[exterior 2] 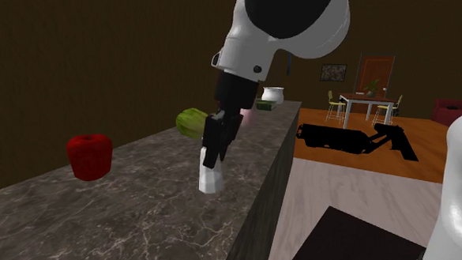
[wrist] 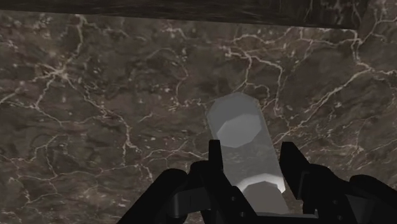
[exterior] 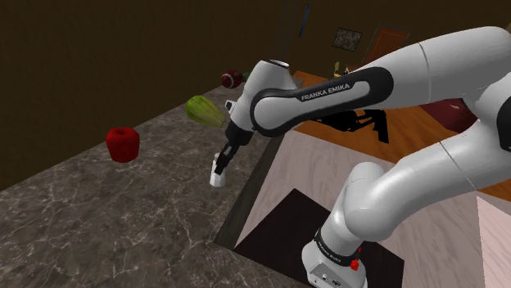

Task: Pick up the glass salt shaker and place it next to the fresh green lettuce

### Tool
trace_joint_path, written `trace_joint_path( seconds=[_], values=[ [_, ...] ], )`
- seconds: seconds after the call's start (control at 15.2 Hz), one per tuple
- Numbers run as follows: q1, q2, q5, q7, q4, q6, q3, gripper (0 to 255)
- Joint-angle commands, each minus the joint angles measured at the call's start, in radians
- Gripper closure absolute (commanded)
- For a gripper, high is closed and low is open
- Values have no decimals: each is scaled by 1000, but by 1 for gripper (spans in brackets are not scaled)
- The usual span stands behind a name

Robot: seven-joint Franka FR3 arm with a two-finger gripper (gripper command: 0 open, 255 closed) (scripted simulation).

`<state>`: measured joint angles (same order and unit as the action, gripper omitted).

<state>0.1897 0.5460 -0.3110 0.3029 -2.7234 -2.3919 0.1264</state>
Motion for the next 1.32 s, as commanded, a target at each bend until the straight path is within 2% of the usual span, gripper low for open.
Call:
trace_joint_path(
  seconds=[0.0, 1.25],
  values=[
    [-4, 19, 8, -6, 16, 35, -2, 255],
    [-27, 102, 58, -59, 218, 317, -18, 255]
  ],
)
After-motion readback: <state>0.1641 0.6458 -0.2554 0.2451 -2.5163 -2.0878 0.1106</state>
